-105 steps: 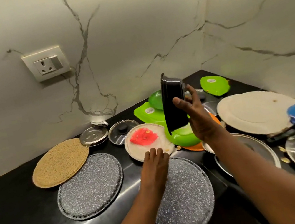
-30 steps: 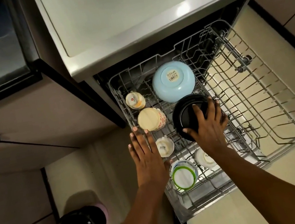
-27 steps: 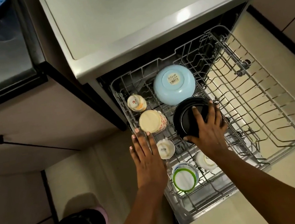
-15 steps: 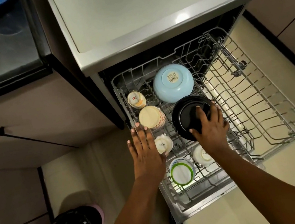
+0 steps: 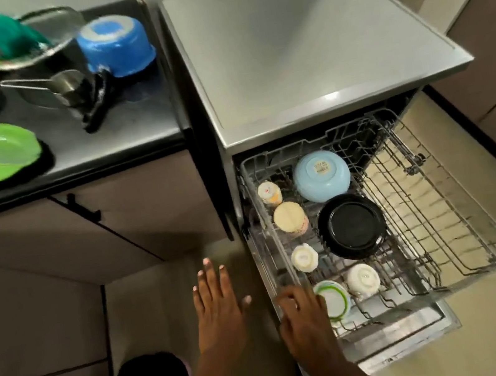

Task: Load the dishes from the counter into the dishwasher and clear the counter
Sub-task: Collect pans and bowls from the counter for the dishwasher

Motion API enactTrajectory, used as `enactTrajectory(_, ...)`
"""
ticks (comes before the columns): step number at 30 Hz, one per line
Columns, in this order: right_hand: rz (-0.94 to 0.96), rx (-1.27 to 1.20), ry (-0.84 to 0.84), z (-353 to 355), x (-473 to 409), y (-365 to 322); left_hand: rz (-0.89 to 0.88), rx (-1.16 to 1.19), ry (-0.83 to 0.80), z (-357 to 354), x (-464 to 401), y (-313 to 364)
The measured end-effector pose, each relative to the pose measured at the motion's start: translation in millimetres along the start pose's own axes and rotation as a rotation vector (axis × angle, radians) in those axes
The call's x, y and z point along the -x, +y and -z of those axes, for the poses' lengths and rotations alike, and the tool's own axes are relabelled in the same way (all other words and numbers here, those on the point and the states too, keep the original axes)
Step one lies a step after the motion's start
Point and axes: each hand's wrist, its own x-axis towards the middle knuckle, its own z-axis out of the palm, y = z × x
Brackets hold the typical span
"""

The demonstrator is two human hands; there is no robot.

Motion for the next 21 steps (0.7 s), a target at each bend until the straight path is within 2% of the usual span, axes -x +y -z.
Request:
enactTrajectory(11, 0.266, 0.057, -0.040, -32, -66, -152, 0.126, -0.053, 0.235, 116, 36, -162)
enactTrajectory(14, 0.378, 0.066, -0.047, -43, -89, -208, 0.214, -0.039, 0.318, 154, 51, -210)
enactTrajectory(21, 0.598, -0.104, -0.067, -57, -113, -332, 0.474, -0.057, 0.543, 212, 98, -319)
